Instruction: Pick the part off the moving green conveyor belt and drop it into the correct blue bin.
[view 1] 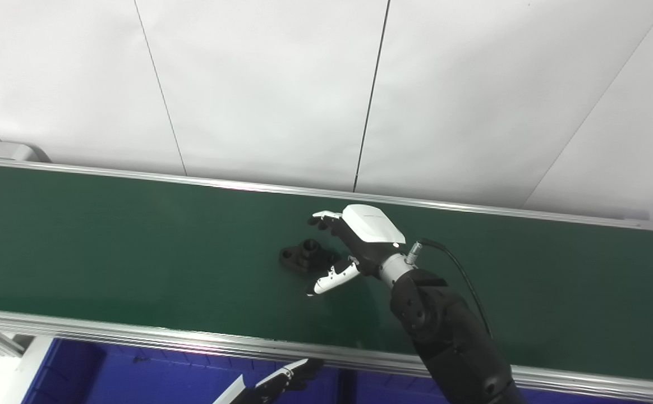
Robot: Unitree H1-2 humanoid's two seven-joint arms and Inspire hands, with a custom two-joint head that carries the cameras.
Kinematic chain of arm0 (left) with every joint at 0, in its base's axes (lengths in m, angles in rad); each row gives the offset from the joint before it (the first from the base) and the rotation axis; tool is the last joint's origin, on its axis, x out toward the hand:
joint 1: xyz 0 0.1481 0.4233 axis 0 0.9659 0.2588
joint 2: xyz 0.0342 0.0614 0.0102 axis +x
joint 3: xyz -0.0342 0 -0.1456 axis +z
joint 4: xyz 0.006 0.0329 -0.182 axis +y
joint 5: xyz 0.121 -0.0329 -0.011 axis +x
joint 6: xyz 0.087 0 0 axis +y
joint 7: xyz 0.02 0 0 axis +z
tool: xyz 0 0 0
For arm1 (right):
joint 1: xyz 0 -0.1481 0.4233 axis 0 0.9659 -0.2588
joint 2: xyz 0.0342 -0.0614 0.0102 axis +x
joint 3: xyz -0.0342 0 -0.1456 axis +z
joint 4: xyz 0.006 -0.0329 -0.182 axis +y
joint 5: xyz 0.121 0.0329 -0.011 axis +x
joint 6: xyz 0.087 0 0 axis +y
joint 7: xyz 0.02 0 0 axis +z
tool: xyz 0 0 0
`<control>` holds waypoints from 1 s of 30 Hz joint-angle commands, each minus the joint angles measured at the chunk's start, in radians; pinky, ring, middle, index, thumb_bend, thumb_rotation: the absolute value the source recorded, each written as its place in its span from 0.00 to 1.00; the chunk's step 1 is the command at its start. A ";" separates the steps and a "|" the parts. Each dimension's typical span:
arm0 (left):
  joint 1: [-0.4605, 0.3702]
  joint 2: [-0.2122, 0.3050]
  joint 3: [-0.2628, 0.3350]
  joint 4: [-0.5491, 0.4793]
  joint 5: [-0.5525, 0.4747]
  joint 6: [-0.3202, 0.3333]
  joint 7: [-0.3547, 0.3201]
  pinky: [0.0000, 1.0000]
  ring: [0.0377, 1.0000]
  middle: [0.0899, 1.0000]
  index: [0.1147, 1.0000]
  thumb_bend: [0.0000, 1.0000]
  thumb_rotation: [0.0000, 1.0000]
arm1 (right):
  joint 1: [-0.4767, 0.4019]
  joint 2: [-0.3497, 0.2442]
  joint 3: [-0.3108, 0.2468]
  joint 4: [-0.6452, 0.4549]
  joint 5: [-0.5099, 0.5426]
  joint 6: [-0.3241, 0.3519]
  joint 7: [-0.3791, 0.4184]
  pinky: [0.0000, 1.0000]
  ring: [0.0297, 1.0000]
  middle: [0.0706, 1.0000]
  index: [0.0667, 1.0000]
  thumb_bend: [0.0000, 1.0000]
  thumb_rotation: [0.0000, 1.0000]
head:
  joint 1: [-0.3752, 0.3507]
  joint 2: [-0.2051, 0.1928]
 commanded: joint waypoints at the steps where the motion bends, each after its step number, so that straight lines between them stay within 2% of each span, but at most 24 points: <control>1: 0.011 -0.006 0.000 -0.026 -0.010 -0.034 0.004 0.87 0.90 0.92 0.89 0.90 0.27 | -0.031 -0.002 0.001 -0.004 0.007 -0.044 -0.034 0.63 0.73 0.77 0.79 0.82 0.32 | 0.001 0.001; 8: 0.021 -0.010 0.002 -0.050 0.005 -0.021 0.006 0.87 0.90 0.92 0.89 0.89 0.29 | -0.044 -0.017 0.004 0.045 0.012 -0.039 -0.038 0.63 0.73 0.76 0.78 0.78 0.28 | 0.005 0.017; 12: 0.017 -0.017 0.001 -0.061 0.007 -0.008 0.005 0.86 0.89 0.92 0.89 0.89 0.28 | -0.049 -0.043 0.012 0.067 0.019 -0.040 -0.009 0.53 0.64 0.71 0.75 0.71 0.13 | 0.005 0.023; 17: 0.017 -0.025 0.002 -0.068 0.017 0.005 0.005 0.86 0.88 0.92 0.89 0.90 0.30 | -0.040 -0.070 0.039 0.079 0.013 -0.048 -0.004 0.48 0.59 0.69 0.75 0.68 0.06 | 0.006 0.031; 18: 0.017 -0.026 0.002 -0.069 0.019 0.005 0.005 0.86 0.88 0.92 0.90 0.90 0.30 | -0.038 -0.074 0.044 0.082 0.012 -0.053 -0.007 0.41 0.51 0.66 0.74 0.67 0.03 | 0.006 0.031; 20: 0.014 -0.029 0.002 -0.067 0.013 0.002 0.002 0.86 0.88 0.92 0.90 0.90 0.31 | -0.033 -0.082 0.057 0.085 0.009 -0.060 -0.010 0.33 0.42 0.64 0.73 0.66 0.01 | 0.008 0.032; 21: 0.014 -0.032 0.002 -0.070 0.014 0.006 0.003 0.86 0.88 0.92 0.89 0.90 0.30 | -0.031 -0.087 0.068 0.088 0.003 -0.066 -0.011 0.32 0.41 0.61 0.72 0.66 0.00 | 0.011 0.032; 23: 0.014 -0.035 0.003 -0.074 0.016 0.011 0.004 0.84 0.87 0.92 0.89 0.91 0.30 | -0.027 -0.095 0.084 0.092 -0.002 -0.078 -0.017 0.30 0.37 0.48 0.71 0.58 0.00 | 0.013 0.034; 24: 0.013 -0.036 0.002 -0.074 0.014 0.011 0.003 0.84 0.87 0.91 0.89 0.91 0.30 | -0.024 -0.096 0.089 0.094 0.001 -0.088 -0.027 0.30 0.37 0.47 0.71 0.56 0.00 | 0.014 0.032; 26: 0.015 -0.038 0.004 -0.075 0.015 0.012 0.005 0.83 0.87 0.91 0.89 0.91 0.29 | -0.014 -0.098 0.096 0.095 0.001 -0.111 -0.056 0.25 0.30 0.44 0.67 0.56 0.00 | 0.015 0.032; 28: 0.016 -0.039 0.004 -0.078 0.017 0.016 0.004 0.83 0.87 0.91 0.89 0.91 0.29 | -0.005 -0.098 0.105 0.096 -0.007 -0.128 -0.081 0.23 0.28 0.44 0.64 0.56 0.00 | 0.017 0.028; 29: 0.017 -0.039 0.005 -0.081 0.021 0.019 0.005 0.84 0.87 0.92 0.89 0.91 0.29 | 0.000 -0.097 0.109 0.096 -0.009 -0.132 -0.092 0.24 0.29 0.44 0.53 0.54 0.00 | 0.017 0.028; 30: 0.016 -0.040 0.005 -0.082 0.023 0.020 0.006 0.83 0.87 0.91 0.89 0.91 0.30 | 0.005 -0.097 0.114 0.096 -0.012 -0.136 -0.101 0.25 0.31 0.44 0.50 0.53 0.00 | 0.017 0.028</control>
